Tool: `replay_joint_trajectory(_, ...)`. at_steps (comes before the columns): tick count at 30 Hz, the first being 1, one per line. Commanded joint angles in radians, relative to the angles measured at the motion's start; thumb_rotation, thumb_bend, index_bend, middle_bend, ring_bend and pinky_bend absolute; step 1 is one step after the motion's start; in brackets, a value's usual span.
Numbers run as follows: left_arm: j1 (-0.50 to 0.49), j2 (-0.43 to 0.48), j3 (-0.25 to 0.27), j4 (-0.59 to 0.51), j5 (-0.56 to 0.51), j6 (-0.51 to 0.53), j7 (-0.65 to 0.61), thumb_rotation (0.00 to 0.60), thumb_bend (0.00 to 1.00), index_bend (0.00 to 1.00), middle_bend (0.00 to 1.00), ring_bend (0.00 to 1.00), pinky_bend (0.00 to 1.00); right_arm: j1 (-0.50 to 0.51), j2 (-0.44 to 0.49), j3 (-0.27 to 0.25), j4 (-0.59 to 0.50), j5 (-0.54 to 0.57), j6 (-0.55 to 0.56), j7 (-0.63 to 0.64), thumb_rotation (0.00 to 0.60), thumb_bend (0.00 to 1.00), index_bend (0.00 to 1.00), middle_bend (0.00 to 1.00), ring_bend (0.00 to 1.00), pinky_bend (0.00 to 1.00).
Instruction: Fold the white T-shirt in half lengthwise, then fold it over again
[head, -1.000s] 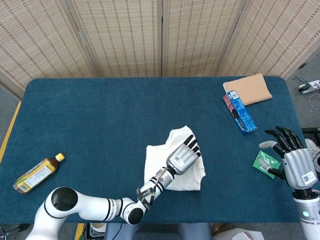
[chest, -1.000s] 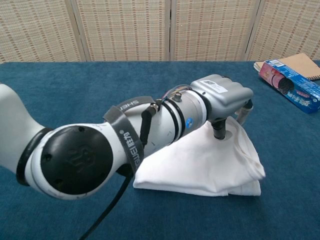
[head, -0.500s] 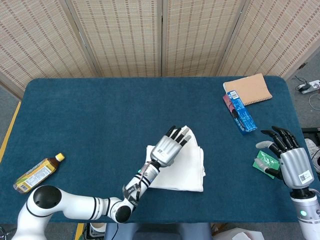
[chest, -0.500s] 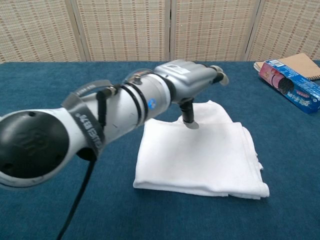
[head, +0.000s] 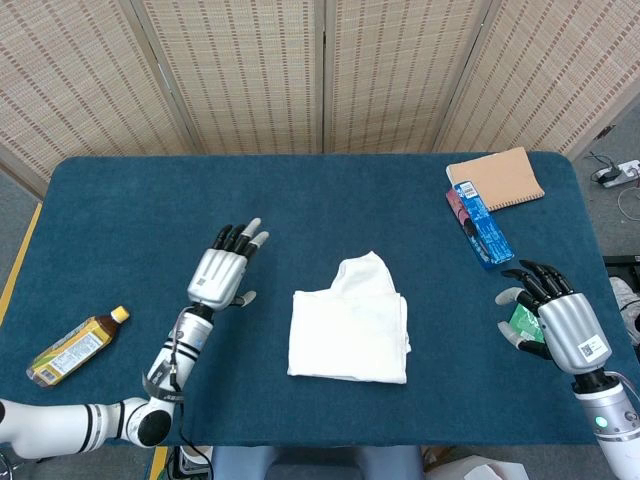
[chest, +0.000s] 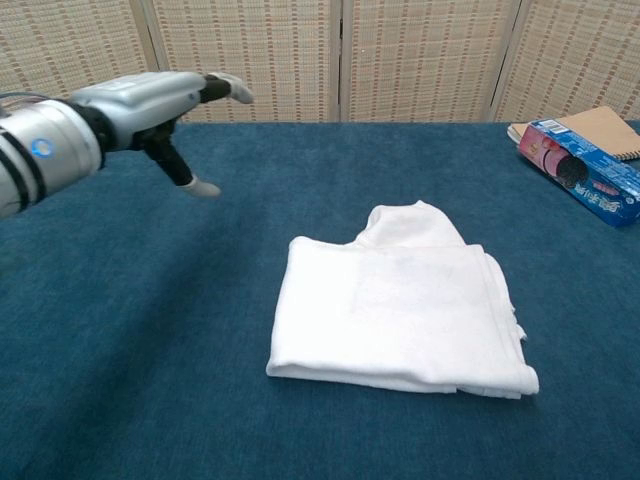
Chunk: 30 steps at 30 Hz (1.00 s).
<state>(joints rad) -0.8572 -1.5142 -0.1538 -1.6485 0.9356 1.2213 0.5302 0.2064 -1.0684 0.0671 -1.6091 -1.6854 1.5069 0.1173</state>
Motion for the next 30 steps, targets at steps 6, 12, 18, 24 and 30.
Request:
replay_joint_trajectory(6, 0.236, 0.135, 0.124, 0.059, 0.190, 0.132, -0.264, 0.600, 0.19, 0.07, 0.00, 0.00, 0.00, 0.016, 0.016, -0.024, 0.006, 0.007, -0.058, 0.000, 0.600, 0.28, 0.39, 0.25, 0.12, 0.18)
replay_joint_trajectory(12, 0.355, 0.185, 0.166, 0.048, 0.248, 0.221, -0.334, 0.600, 0.19, 0.08, 0.00, 0.00, 0.00, 0.021, 0.017, -0.044, 0.022, 0.003, -0.085, 0.017, 0.600, 0.31, 0.36, 0.24, 0.12, 0.19)
replay_joint_trajectory(18, 0.477, 0.232, 0.211, 0.010, 0.301, 0.324, -0.343, 0.600, 0.19, 0.10, 0.00, 0.00, 0.00, 0.009, 0.003, -0.060, 0.042, -0.009, -0.071, 0.016, 0.600, 0.31, 0.36, 0.24, 0.15, 0.23)
replay_joint_trajectory(24, 0.574, 0.269, 0.236, -0.023, 0.341, 0.396, -0.326, 0.600, 0.19, 0.11, 0.00, 0.00, 0.00, -0.035, -0.016, -0.067, 0.027, 0.020, -0.033, -0.051, 0.600, 0.31, 0.36, 0.24, 0.15, 0.23)
replay_joint_trajectory(30, 0.655, 0.281, 0.253, -0.055, 0.394, 0.464, -0.309, 0.600, 0.19, 0.12, 0.00, 0.00, 0.00, -0.080, -0.031, -0.075, 0.024, 0.041, 0.009, -0.071, 0.600, 0.31, 0.36, 0.24, 0.15, 0.23)
